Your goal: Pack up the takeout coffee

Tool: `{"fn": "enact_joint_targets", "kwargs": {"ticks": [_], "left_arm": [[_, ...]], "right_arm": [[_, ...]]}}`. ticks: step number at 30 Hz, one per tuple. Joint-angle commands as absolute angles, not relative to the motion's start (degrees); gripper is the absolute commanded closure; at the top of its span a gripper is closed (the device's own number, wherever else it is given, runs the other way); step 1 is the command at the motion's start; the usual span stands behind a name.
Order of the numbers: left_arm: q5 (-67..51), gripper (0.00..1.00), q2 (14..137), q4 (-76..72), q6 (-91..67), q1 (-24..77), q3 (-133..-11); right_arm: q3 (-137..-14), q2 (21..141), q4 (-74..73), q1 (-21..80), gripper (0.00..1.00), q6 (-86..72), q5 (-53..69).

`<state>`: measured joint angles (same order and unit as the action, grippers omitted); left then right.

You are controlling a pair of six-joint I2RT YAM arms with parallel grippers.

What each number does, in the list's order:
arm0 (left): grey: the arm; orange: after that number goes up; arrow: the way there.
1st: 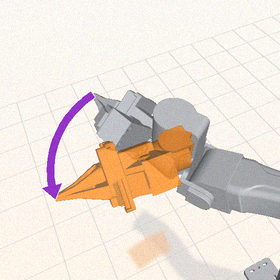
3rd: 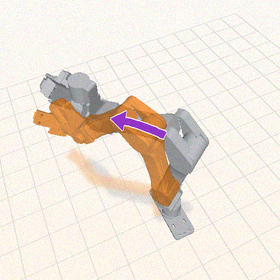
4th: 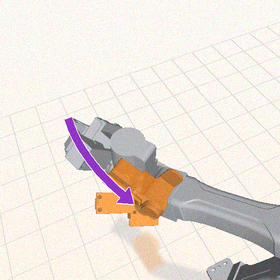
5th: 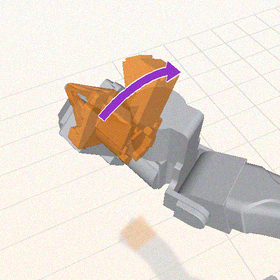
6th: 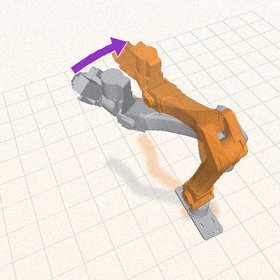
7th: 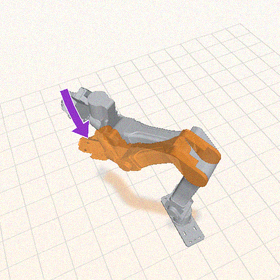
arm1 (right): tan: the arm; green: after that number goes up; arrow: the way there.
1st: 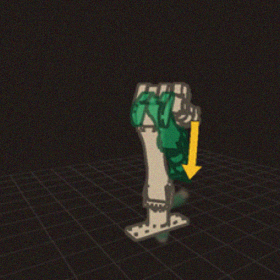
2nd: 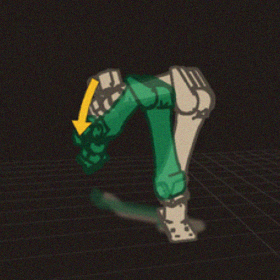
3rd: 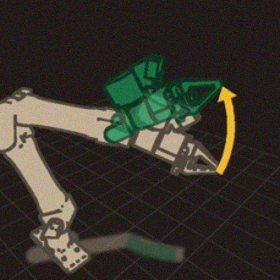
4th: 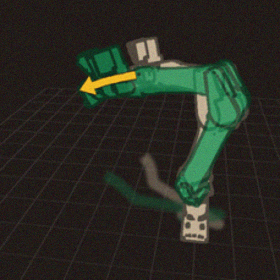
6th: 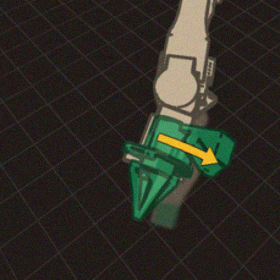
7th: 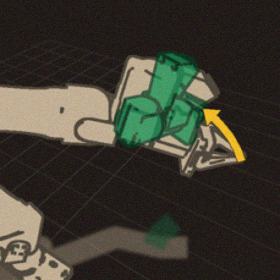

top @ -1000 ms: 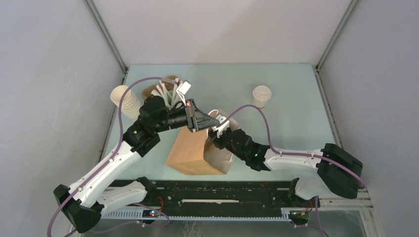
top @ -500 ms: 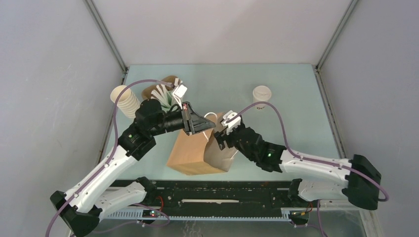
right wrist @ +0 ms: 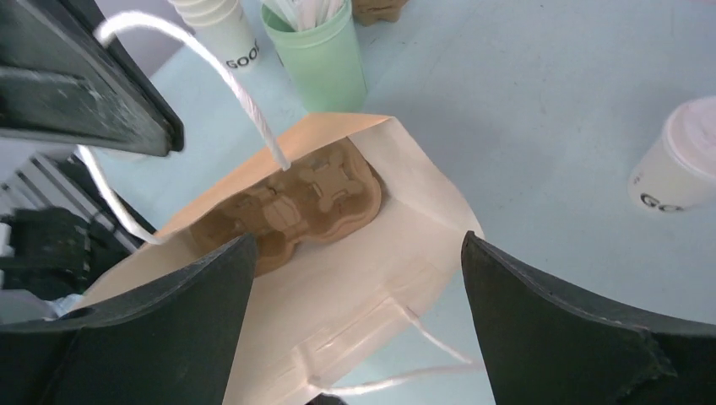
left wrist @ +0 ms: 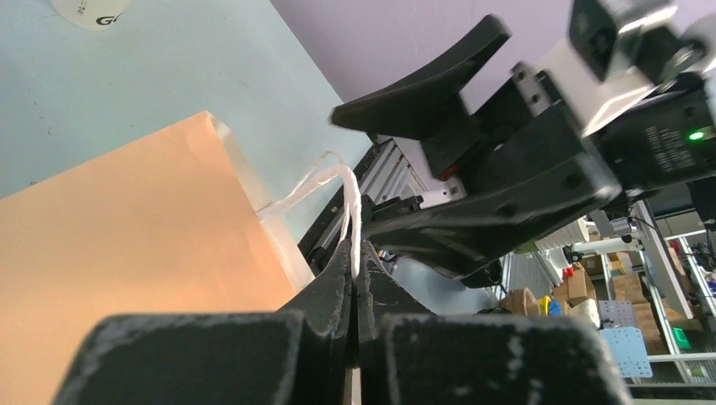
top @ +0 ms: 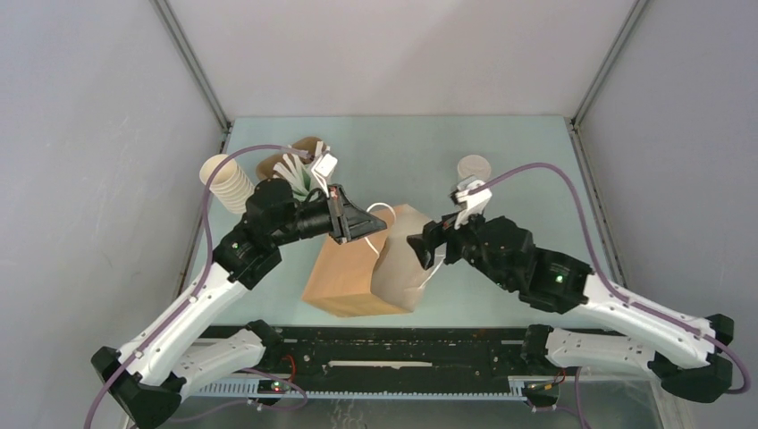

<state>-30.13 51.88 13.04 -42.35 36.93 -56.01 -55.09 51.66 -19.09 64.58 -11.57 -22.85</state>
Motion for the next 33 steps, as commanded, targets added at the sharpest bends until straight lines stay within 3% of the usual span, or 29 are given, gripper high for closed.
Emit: {"fn": "enact_joint_targets", "kwargs": {"ticks": [1, 7, 12, 25, 30, 33], "left_arm": [[-29.2, 1.0, 52.7, 11.6, -40.8, 36.4, -57.1], [-29.9, 1.0, 56.0, 6.6, -44.1, 36.3, -61.3], [-29.3, 1.0, 58.1, 5.1, -46.0, 35.6, -65.0], [-30.4, 1.0, 52.1, 12.0, -49.7, 28.0, -61.1], [-30.7, 1.0, 47.7, 18.3, -48.6, 24.1, -56.2], [-31.8, 1.0, 46.5, 18.7, -47.2, 23.7, -56.5]], "right_arm": [[-62.6, 49.3, -35.0, 63.5, 0.0, -24.8, -26.8], [-65.9, 45.8, -44.4, 53.6, 0.0, -33.5, -18.5], [-66.4, 44.2, -47.2, 45.3, 0.0, -31.1, -15.8], [-73.3, 56.8, -51.9, 21.4, 0.03, -19.7, -1.4], [-80.1, 62.4, -54.1, 22.1, 0.02, -25.2, 11.0], [-84.7, 64.2, -51.5, 30.3, 0.02, -33.8, 10.4]]}}
